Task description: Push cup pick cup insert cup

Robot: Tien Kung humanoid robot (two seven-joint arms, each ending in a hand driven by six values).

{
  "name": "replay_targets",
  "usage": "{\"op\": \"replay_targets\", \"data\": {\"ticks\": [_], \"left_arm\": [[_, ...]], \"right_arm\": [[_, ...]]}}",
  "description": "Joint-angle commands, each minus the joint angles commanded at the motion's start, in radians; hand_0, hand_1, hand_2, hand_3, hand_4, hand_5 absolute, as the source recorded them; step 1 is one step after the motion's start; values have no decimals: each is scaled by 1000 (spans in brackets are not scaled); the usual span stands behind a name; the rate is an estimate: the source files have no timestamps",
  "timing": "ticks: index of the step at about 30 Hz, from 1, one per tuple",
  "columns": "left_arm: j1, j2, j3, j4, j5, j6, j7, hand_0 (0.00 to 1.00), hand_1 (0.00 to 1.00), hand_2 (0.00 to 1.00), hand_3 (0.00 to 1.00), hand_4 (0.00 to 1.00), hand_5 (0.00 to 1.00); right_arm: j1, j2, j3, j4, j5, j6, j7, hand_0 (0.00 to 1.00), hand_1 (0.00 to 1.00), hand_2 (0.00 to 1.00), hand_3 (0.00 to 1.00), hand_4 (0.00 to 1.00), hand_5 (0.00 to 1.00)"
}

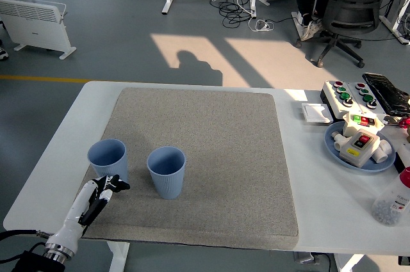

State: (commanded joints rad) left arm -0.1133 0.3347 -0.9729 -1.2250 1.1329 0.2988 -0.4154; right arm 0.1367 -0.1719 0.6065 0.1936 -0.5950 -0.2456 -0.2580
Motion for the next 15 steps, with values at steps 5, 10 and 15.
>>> {"op": "replay_targets", "data": {"ticks": [5, 10, 15], "left_arm": [[-29, -5, 9, 45, -27, 6, -14, 676, 649, 568, 494, 626, 998], [-57, -7, 23, 77, -60, 13, -30, 670, 647, 566, 491, 623, 998], [-84, -3, 41, 99, -83, 15, -39, 676, 647, 565, 490, 619, 998]], "right_arm": [[-1, 0, 2, 0, -4, 1, -1, 712, 639, 664, 598, 130, 428], [-1, 0, 5, 0, -9, 2, -2, 712, 639, 664, 598, 131, 428], [-2, 0, 10, 1, -16, 1, -4, 712, 639, 663, 598, 131, 428]]}}
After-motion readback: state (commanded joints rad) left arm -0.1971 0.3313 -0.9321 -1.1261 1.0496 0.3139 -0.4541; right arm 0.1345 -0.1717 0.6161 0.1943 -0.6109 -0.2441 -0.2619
